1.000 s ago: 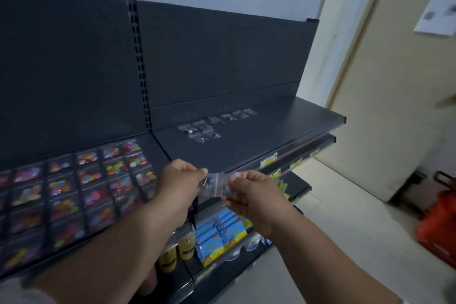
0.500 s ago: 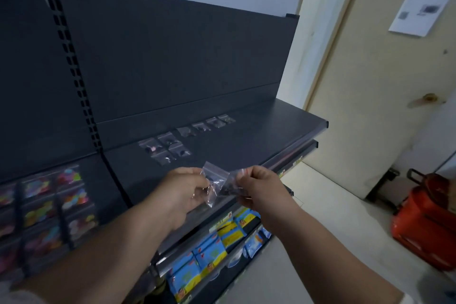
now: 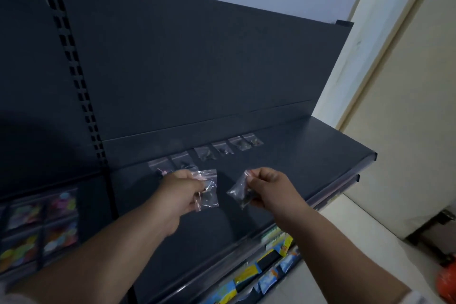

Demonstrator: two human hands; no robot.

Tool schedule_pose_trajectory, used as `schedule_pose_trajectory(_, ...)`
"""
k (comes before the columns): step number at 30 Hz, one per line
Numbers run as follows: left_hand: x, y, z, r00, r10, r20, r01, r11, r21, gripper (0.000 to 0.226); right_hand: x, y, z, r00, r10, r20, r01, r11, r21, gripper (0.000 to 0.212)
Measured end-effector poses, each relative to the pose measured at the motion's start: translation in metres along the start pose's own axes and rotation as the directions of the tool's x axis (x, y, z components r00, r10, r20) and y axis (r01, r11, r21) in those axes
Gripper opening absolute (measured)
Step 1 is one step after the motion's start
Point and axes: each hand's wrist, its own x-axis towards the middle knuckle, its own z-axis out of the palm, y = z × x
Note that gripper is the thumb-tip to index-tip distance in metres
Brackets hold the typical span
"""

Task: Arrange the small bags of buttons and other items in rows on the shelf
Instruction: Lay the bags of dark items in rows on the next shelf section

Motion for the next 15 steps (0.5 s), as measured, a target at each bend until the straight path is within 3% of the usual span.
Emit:
schedule_pose_trajectory(9, 0.049, -0.01, 0.045, 0.976, 0.086, -0.2, -0.064, 0.992, 0.113, 0.013, 0.097, 0.009, -0.036, 0.971, -0.065, 0.232, 0.112, 0.974, -0.197, 0.017)
schedule_pose_trajectory(15, 0.084, -0.016, 0.089, 0.905, 0.186, -0.382, -0.046, 0.937, 0.347, 0.023, 0.163, 0.019, -0.057, 0.902, -0.075, 0.425, 0.241, 0.904, -0.353, 0.018)
